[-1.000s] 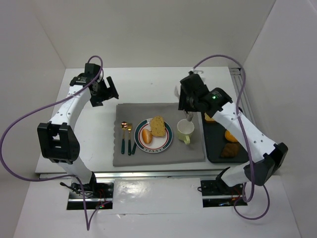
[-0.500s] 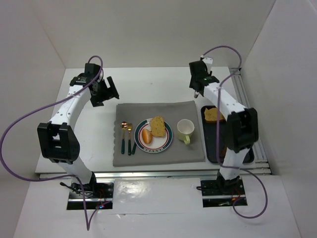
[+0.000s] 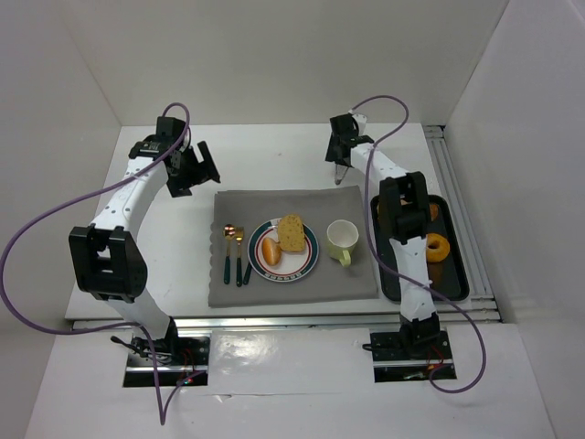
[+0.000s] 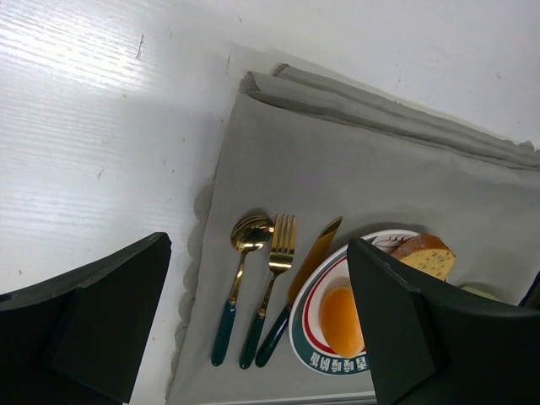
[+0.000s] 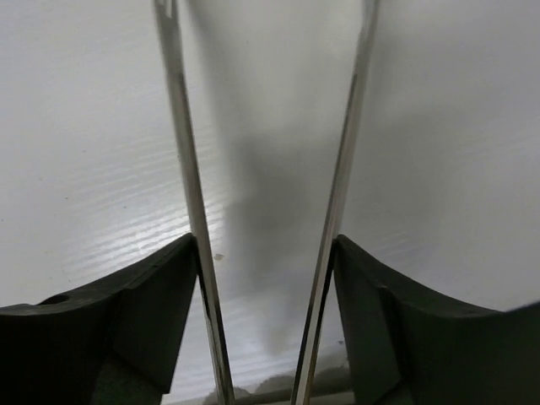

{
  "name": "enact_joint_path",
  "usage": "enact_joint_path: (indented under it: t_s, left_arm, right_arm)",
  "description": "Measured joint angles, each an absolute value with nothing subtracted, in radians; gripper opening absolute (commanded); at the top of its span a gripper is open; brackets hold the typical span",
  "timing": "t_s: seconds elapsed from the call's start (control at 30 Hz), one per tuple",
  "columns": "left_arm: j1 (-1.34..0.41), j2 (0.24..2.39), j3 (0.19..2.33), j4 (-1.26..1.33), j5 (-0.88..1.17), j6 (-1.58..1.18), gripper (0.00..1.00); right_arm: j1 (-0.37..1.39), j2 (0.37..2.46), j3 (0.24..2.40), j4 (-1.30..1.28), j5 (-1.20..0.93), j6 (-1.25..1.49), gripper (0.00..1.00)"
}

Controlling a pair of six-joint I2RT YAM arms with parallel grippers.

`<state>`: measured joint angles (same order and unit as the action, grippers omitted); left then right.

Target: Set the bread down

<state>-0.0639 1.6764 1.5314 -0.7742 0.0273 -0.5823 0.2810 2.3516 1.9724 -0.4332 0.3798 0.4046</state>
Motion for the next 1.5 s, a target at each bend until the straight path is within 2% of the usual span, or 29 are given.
enact_joint_path:
  t_s: [0.07,0.3,0.43,0.57,0.8,0.93,1.17,1.5]
  left_arm:
    - [-0.064,1.676,1.531,-0.776,0.027,-0.582,1.00]
    - [-0.064,1.677,1.531,-0.778,0.024,-0.582,1.00]
    - [-0.064,1.678,1.531,-0.778,0.024,-0.582,1.00]
    - [-0.064,1.678,1.531,-0.780,0.014,-0.581,1.00]
    - [-0.064,1.651,1.526,-0.778,0.001,-0.579,1.00]
    - [-0.064,1.625,1.524,-0.777,-0.001,-0.578,1.00]
    - [-0.064,1.612,1.518,-0.777,-0.001,-0.577,1.00]
    - [-0.064,1.612,1.514,-0.776,0.014,-0.575,1.00]
  right_arm:
    - [0.281,2.375,1.990,-0.441,0.350,0.428,0.84]
    - [0.269,2.384,2.011,-0.453,0.271,0.484,1.00]
    - [0.259,2.348,2.023,-0.502,0.308,0.485,1.00]
    - [0.248,2.207,1.991,-0.583,0.434,0.484,1.00]
    - [0.207,1.748,1.655,-0.666,0.649,0.493,1.00]
    - [0.188,1.602,1.407,-0.714,0.695,0.517,1.00]
    - [0.188,1.564,1.126,-0.780,0.675,0.563,1.00]
    - [0.188,1.491,1.094,-0.773,0.646,0.586,1.00]
